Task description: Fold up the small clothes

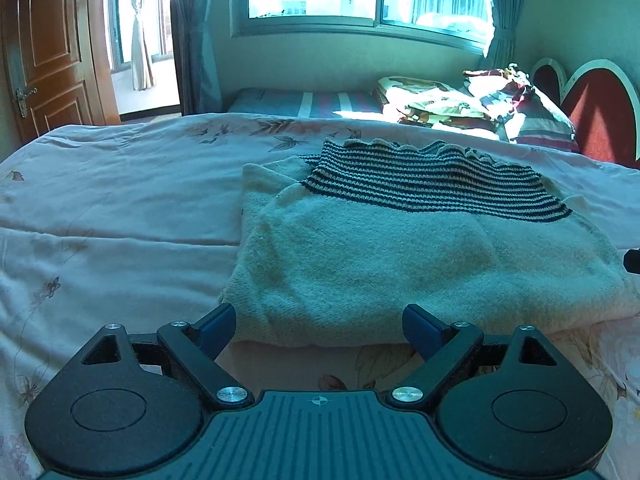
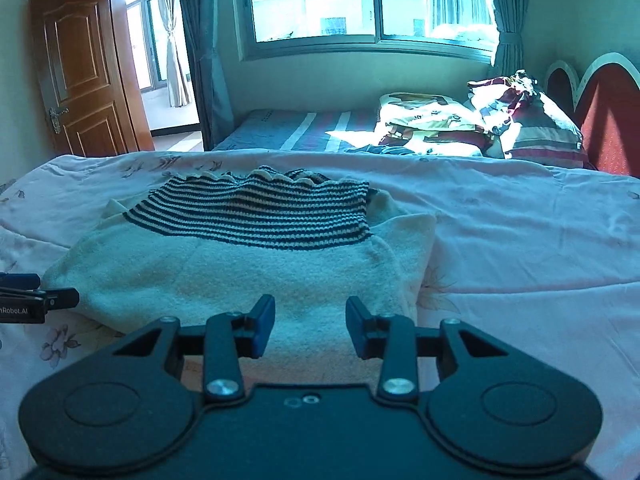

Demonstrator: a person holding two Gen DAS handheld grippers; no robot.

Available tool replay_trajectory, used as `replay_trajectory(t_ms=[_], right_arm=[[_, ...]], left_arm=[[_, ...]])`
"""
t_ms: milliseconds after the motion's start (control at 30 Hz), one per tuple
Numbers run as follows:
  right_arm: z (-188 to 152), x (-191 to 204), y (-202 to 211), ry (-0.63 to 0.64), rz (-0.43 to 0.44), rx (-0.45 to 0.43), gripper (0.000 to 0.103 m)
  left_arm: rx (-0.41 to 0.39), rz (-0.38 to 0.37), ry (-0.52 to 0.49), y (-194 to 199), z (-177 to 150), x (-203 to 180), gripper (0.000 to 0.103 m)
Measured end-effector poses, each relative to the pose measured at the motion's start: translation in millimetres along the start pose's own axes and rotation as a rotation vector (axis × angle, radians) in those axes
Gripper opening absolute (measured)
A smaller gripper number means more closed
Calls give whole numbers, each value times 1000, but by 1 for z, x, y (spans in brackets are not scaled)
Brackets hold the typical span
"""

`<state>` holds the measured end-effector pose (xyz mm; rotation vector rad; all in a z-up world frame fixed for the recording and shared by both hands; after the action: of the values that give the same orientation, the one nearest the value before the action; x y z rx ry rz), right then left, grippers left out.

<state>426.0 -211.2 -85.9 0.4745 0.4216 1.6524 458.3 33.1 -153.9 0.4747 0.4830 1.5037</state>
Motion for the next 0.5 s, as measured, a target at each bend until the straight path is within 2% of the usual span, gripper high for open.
replay_trajectory(t_ms=[67,133,200,267,300,367,500], right_arm=[[0,2,8,-10,0,-5,38],[0,4,15,-22,6,-10,38],[1,6,22,-29,10,-19,38],[1,8,25,-43,18,-20,38],[2,9,26,-47,22,-20,38],[3,12,26,-45,27,-16,38],[5,18,19,-33,53,-5,38]], left_arm=[[-1,-5,16,7,-3,3,90],[5,-18,75,14,-10,12,90],[32,-59,211,13,-18,25,89],[58,-101,397,5,-31,41,88],[70,-120,477,0,-35,47,79],[49,-136,623,-8,-43,57,76],[7,-143,819,-27,-45,70,76]])
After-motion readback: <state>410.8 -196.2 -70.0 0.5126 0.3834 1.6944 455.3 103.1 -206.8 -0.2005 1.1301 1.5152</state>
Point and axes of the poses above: each gripper's, at about its wrist camera, not at the fingertips, and y roughly against the way its jaws point, x to its left, z to its top, the point moved 1 cm from there along -y, roughly the way its jaws point, and after that the axes turned 7 degrees about -x, right-handed, at the moved point
